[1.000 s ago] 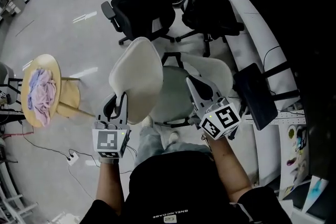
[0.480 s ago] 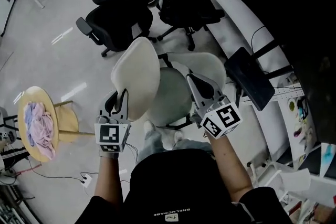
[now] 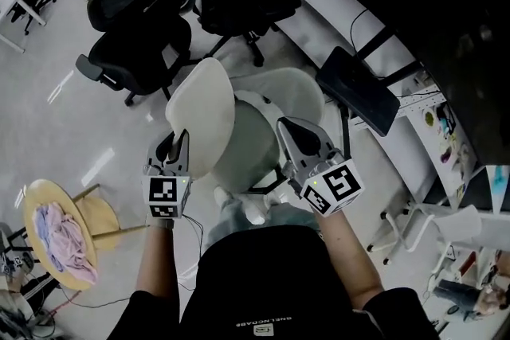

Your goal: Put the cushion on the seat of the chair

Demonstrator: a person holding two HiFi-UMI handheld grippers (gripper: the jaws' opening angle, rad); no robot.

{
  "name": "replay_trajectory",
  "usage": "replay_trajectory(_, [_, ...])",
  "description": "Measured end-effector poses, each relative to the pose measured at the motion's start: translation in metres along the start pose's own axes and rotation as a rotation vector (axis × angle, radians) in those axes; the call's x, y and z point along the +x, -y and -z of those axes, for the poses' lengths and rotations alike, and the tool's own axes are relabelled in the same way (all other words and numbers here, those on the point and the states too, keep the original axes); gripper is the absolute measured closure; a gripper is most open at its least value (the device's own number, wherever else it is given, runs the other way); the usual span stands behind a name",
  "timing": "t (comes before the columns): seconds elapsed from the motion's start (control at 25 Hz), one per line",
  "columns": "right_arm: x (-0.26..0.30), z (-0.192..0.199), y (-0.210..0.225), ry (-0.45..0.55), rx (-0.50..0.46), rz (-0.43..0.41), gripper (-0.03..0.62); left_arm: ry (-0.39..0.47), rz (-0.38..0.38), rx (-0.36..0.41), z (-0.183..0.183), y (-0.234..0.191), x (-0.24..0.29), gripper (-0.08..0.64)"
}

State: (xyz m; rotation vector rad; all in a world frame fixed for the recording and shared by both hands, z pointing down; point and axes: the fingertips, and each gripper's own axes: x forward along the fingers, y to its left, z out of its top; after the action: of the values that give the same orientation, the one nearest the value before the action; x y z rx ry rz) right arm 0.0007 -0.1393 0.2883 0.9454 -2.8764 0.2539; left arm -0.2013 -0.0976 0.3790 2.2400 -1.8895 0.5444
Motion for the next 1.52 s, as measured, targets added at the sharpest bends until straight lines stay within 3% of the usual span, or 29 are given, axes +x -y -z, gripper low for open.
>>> replay_trajectory(0.32, [-0.008, 0.027, 0.0, -0.041, 0.026, 0.11, 0.581, -0.002, 0.111, 0.143, 0.018, -0.001, 0.057, 0.495])
replay_trajectory(0.72, [-0.018, 0.051, 0.006, -0.09, 0.08, 0.241, 0.582, -0.02, 0.227, 0.228, 0.051, -0.001, 0.128, 0.495])
replay_trajectory(1.32, [-0.023, 0.106, 0.003, -0.172, 0.177, 0.323, 0.583, -0.01, 0.276, 0.371, 0.107, -0.001, 0.203, 0.494])
replay_trajectory(1.52, [-0.024, 0.116, 0.007, -0.192, 0.192, 0.333, 0.583, -0.008, 0.28, 0.371, 0.117, 0.0, 0.222, 0.494])
